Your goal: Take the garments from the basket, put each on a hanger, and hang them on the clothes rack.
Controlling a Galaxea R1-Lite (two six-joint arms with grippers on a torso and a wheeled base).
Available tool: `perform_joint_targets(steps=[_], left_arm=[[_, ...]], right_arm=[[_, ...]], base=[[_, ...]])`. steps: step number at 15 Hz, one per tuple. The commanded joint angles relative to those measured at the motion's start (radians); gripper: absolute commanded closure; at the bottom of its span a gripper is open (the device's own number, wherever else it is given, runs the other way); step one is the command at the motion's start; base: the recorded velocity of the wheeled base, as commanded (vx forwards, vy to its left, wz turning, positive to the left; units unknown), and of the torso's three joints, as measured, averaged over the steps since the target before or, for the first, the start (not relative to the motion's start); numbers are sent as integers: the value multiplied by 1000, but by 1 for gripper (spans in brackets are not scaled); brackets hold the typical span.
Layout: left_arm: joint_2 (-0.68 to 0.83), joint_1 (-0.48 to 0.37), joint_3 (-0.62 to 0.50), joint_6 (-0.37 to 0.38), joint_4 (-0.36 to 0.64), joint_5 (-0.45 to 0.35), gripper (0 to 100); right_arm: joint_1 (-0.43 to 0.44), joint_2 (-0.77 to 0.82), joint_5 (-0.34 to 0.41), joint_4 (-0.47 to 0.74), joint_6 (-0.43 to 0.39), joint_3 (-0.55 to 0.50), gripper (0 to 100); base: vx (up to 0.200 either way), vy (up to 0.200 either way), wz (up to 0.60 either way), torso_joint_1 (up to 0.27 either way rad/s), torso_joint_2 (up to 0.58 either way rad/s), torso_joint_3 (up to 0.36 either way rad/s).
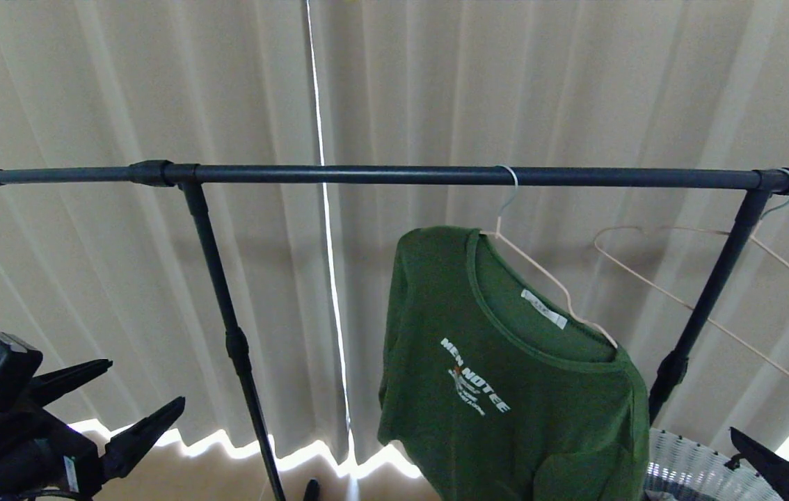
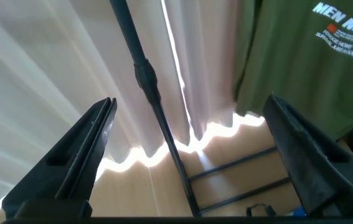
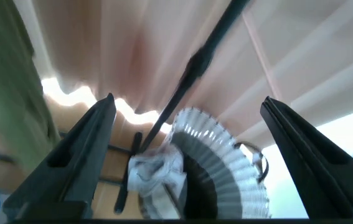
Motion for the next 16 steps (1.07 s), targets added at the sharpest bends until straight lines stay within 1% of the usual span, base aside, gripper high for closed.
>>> perform_joint_targets(steps=[1, 4, 7, 9, 13, 16], left_arm=[[-1, 2, 1, -1, 0, 0, 0], [-37, 2, 1, -4, 0, 0, 0], [-81, 2, 4, -2, 1, 0, 0], [-86, 5, 4, -2, 1, 0, 0], [-78, 8, 6, -2, 1, -2, 0], [-76, 6, 4, -2, 1, -2, 0]], right_arm=[[-2, -32, 2, -5, 1, 21, 0], [-2, -29, 6, -7, 3, 21, 0], [-2, -3, 4, -4, 3, 29, 0], [-2, 38, 2, -7, 3, 27, 0], [-2, 49, 2, -5, 9, 41, 0], [-2, 41, 4, -7, 8, 64, 0]], base=[[0, 0, 0, 0, 0, 0], [0, 0, 0, 0, 0, 0], [-200, 0, 0, 2, 4, 1], [-200, 0, 0, 7, 2, 2], [-200, 0, 0, 4, 4, 8], [0, 0, 0, 0, 0, 0]])
